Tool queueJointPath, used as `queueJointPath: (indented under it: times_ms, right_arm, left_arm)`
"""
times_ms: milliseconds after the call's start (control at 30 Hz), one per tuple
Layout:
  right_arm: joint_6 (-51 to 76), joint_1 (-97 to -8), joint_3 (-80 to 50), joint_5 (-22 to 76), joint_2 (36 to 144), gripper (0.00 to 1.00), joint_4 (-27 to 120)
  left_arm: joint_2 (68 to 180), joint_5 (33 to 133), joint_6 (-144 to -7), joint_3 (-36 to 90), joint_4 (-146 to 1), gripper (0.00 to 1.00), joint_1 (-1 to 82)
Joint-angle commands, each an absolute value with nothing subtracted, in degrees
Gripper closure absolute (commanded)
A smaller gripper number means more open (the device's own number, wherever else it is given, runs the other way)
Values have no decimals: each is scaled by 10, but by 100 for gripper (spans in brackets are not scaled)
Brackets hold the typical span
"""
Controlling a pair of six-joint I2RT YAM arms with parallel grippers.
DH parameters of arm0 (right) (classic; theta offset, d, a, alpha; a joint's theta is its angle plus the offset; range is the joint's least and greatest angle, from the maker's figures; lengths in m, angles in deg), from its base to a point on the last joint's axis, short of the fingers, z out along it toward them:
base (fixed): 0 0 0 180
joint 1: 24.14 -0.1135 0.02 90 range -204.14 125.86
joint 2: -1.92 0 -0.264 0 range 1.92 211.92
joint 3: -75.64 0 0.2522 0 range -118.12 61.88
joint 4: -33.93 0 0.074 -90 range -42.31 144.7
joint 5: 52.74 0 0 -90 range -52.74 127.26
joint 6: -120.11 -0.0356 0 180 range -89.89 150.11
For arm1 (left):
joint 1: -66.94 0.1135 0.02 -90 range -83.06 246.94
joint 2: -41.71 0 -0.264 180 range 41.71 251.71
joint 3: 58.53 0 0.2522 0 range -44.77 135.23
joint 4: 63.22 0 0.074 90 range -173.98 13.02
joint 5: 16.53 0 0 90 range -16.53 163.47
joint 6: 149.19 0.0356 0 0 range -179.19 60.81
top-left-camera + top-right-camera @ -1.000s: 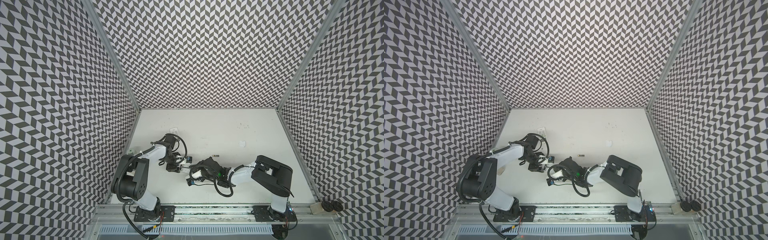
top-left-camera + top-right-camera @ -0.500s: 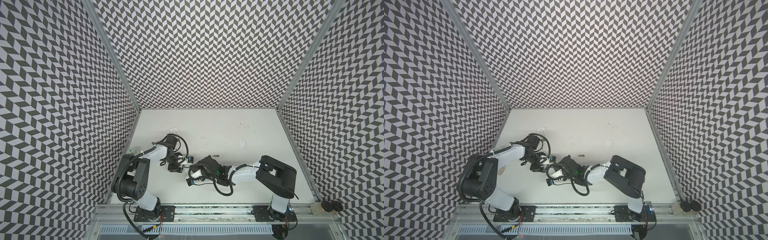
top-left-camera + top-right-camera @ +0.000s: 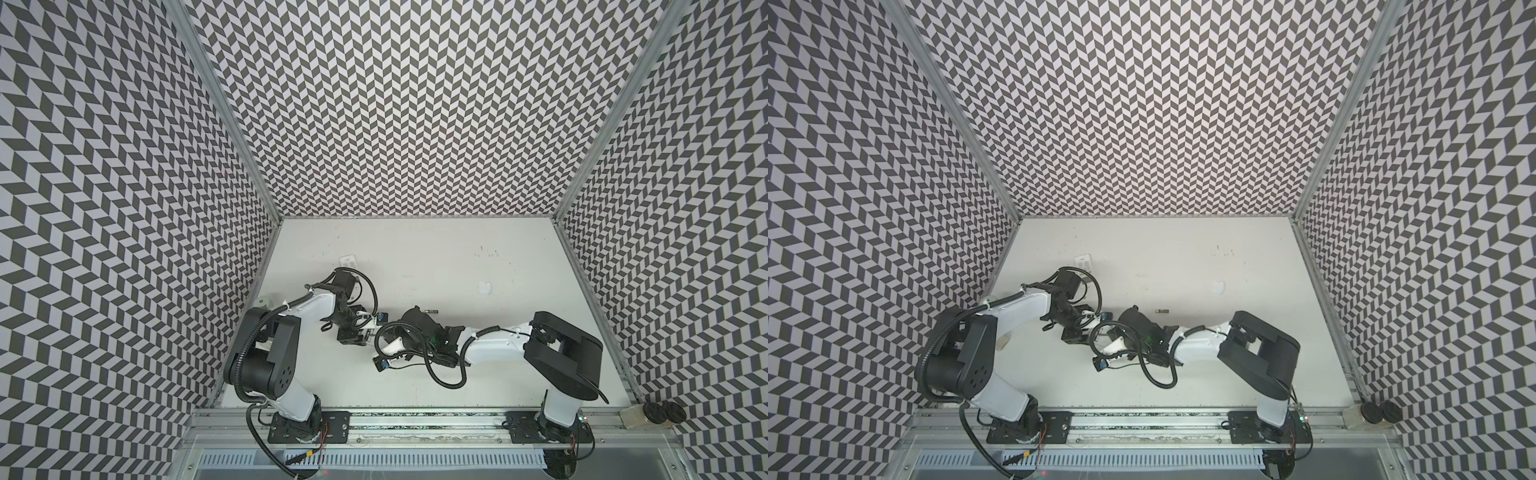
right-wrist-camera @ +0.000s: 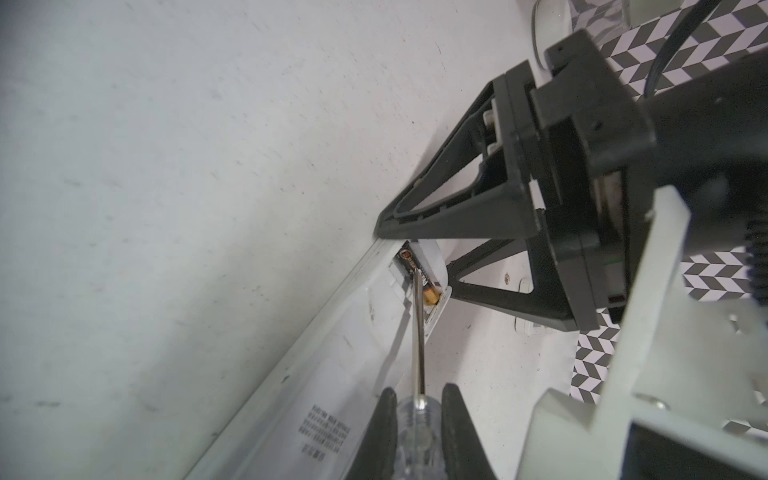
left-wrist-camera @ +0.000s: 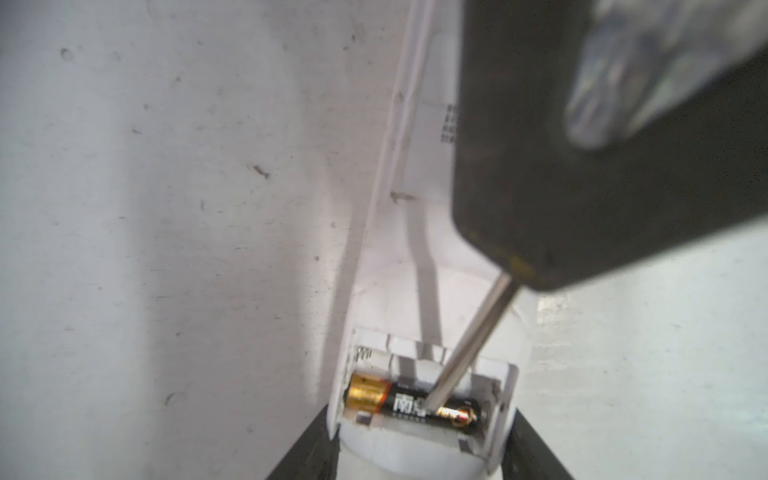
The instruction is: Unload the batteries from the remote control
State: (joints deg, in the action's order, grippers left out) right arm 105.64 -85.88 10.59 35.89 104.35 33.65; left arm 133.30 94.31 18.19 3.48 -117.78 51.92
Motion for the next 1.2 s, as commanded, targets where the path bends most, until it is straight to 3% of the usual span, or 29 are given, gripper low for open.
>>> queueJointPath:
  times_ms: [0,267,667,1167]
  right_arm:
    - [1059,-856,107,344,1019,100,353]
    - [1064,-859,96,324,1037,100,356]
    - [1076,-880,16,378,1074,100,479]
    - [1122,-917,121,477,1104,100,185]
  left_arm:
    - [1351,955,186,27,-1199,41,513]
    - [1353,963,187,31,-1201,41,516]
    - [1356,962,180,40,-1206,41,515]
    - [1358,977,177,36,-1202,42,510]
